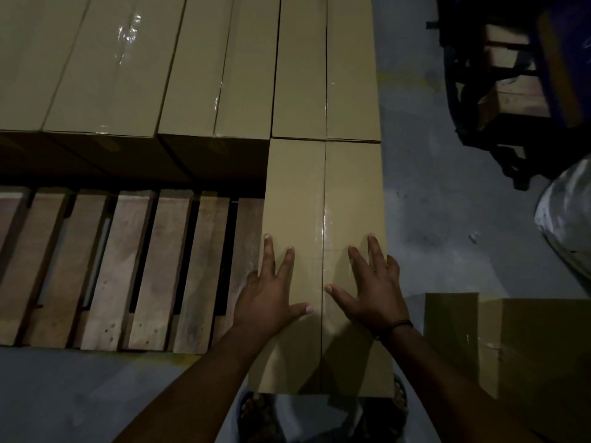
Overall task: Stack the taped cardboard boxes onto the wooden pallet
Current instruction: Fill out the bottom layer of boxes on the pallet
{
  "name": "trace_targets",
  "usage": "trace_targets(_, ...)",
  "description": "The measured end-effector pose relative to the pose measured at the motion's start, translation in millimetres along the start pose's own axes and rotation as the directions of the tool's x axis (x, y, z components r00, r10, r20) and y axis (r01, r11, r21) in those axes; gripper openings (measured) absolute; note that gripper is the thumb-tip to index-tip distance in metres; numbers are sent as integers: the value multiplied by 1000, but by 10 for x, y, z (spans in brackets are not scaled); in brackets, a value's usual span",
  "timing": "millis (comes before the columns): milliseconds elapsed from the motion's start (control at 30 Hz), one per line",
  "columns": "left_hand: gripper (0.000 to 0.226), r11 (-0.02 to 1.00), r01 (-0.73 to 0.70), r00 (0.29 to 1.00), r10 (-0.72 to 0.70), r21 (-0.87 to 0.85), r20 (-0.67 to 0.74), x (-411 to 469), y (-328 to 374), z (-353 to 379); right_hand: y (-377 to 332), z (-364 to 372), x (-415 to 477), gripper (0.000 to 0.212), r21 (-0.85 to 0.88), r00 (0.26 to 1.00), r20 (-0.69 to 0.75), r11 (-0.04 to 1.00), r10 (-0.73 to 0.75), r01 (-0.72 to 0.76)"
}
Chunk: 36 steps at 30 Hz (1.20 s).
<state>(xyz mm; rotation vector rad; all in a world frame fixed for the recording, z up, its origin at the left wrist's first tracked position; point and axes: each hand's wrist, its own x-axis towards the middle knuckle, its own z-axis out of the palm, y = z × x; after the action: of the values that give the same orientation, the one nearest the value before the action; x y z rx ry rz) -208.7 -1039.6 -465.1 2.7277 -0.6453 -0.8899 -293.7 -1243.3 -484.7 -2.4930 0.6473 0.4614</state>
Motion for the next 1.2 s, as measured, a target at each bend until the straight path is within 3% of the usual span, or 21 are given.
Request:
trace_targets(600, 119, 998, 0, 1000, 0, 58, 17, 20, 51, 3, 41, -13, 22, 95, 20, 1000, 1, 1000, 6, -6)
trace_targets(1200, 114, 999, -24, 997, 21, 48, 75, -505, 10, 178, 65, 249, -544, 97, -119, 1000, -20, 993, 9, -11)
